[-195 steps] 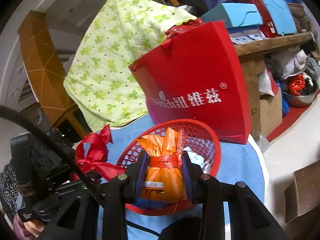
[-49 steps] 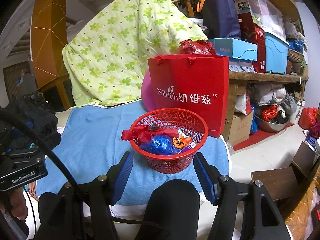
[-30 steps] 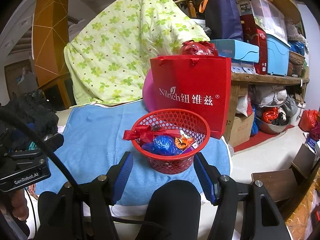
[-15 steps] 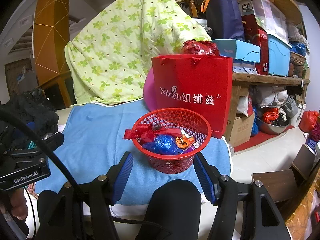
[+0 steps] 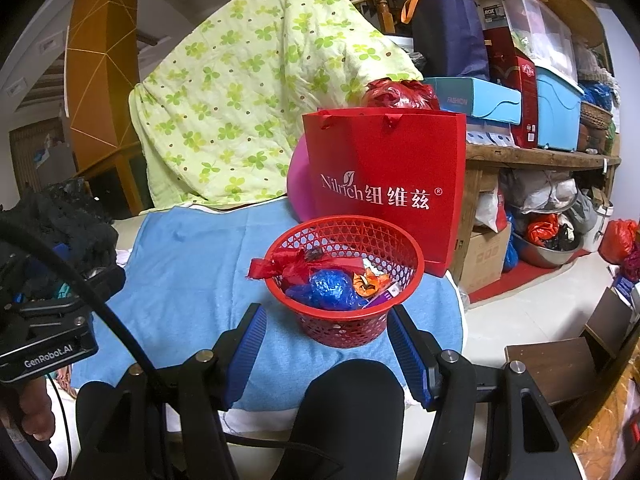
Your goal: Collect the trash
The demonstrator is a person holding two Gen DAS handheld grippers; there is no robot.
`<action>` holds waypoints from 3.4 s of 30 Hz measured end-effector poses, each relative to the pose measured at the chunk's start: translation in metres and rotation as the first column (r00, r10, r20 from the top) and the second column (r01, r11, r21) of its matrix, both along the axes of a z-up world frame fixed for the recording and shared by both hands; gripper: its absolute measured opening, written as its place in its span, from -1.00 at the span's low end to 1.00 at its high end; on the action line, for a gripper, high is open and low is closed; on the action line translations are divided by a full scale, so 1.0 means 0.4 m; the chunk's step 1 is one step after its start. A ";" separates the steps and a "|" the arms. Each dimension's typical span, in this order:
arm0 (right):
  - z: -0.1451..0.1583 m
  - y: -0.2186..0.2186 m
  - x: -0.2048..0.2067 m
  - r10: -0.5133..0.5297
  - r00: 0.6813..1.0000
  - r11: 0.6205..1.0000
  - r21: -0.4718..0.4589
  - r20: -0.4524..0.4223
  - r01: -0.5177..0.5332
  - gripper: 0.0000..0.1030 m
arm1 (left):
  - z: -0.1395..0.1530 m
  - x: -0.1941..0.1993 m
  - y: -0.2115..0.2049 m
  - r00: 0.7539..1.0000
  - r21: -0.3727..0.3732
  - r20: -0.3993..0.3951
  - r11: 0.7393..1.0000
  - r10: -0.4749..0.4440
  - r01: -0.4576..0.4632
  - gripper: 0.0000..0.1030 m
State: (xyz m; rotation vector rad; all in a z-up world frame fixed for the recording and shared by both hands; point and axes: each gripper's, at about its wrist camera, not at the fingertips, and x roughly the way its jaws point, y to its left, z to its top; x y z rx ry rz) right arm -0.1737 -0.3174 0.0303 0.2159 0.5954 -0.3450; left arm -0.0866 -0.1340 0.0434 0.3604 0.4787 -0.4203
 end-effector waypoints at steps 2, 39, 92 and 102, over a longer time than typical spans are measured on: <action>0.000 -0.001 0.001 0.001 1.000 1.000 0.000 0.000 -0.001 0.29 | 0.000 0.000 -0.001 1.000 0.003 -0.001 1.000 0.001 -0.001 0.87; 0.014 -0.002 0.020 -0.008 0.998 1.000 -0.029 0.069 0.010 0.34 | -0.025 0.015 0.010 0.999 0.015 -0.020 0.999 0.051 -0.050 0.87; -0.036 0.017 0.043 0.060 0.995 0.998 -0.027 0.082 -0.058 0.34 | 0.005 0.022 0.026 0.993 0.025 0.018 0.993 0.116 -0.116 0.87; -0.043 0.009 0.048 0.059 0.996 0.998 -0.022 0.073 -0.057 0.34 | -0.001 0.023 0.021 0.993 0.029 0.012 0.992 0.119 -0.119 0.87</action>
